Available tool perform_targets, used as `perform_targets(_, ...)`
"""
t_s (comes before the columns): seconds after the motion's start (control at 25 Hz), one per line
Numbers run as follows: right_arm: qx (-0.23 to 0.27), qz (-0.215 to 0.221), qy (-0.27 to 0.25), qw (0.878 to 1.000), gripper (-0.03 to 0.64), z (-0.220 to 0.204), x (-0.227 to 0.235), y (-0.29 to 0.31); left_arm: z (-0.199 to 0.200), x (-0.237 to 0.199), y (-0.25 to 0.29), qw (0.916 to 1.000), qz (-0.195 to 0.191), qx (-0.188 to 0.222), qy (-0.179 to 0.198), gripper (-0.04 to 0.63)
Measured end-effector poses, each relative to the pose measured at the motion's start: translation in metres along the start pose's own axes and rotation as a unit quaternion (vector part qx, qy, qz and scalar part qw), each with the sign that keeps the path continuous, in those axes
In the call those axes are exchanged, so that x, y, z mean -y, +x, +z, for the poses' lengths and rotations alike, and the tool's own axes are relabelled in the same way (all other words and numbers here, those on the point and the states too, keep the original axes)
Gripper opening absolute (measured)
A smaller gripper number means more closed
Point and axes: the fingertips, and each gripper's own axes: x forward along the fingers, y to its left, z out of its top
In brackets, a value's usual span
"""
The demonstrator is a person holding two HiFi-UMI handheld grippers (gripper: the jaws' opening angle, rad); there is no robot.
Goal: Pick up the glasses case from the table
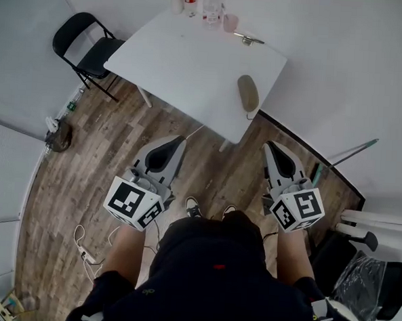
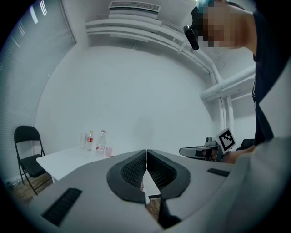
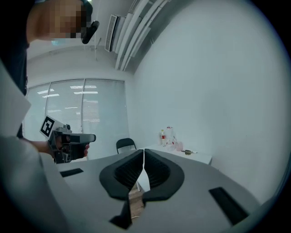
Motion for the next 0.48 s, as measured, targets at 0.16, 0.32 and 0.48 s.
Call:
perform_targets(0.16, -0.003, -0.006, 0.005, 1.0, 0.023, 0.0, 0.016, 0.014, -0.004, -0.01, 0.018, 1.0, -0.005, -0.007, -0.002, 0.023)
perform_targets(0.32, -0.012, -0.003, -0.006, 1.0, 0.023, -0.001, 0.038, 0.032, -0.002, -0.018, 0.039, 0.9999, -0.001, -0.01, 0.006, 0.023)
perform_targets(0.48, -0.015, 0.021, -0.018, 1.0, 0.023, 0.006, 0.061, 0.054, 0.004, -0.027, 0.068, 0.9998, 0.016, -0.013, 0.008, 0.023)
